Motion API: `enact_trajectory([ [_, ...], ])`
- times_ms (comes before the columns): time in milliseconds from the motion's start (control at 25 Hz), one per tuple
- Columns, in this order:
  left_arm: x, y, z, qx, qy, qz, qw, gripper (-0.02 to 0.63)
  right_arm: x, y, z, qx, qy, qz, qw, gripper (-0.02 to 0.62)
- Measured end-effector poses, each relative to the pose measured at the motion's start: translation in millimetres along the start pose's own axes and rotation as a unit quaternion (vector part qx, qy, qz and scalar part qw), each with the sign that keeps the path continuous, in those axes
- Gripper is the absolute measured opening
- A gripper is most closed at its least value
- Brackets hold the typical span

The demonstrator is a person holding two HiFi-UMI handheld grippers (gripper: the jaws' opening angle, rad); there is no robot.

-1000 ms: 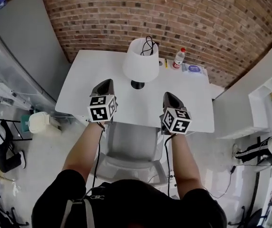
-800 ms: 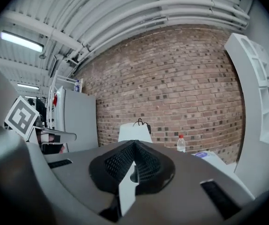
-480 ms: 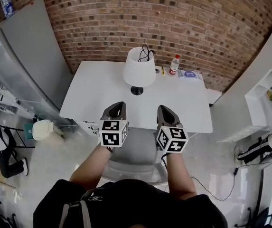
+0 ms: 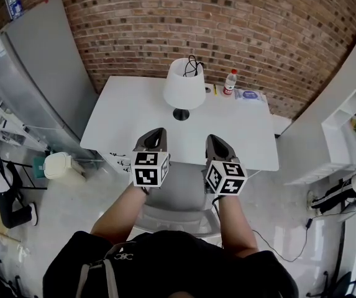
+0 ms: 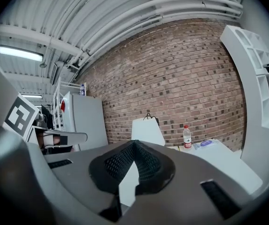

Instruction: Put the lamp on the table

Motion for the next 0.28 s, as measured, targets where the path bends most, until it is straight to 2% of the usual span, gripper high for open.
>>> enact_trajectory([
  [280,1.3,-2.3,2.2,0.001,-0.015,0.006,0.9999,0.0,-0.2,-1.6,0.5,0.0,-0.013,0.001,1.0,-0.002],
])
Point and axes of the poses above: the fingertips, and each gripper's own axes: y forward along the fingers, x to its right, z out of its top, the point moved 10 cm from there along -y, backward along the fingers, and after that the axes turned 11 degrees about x, right-handed, at the moved point
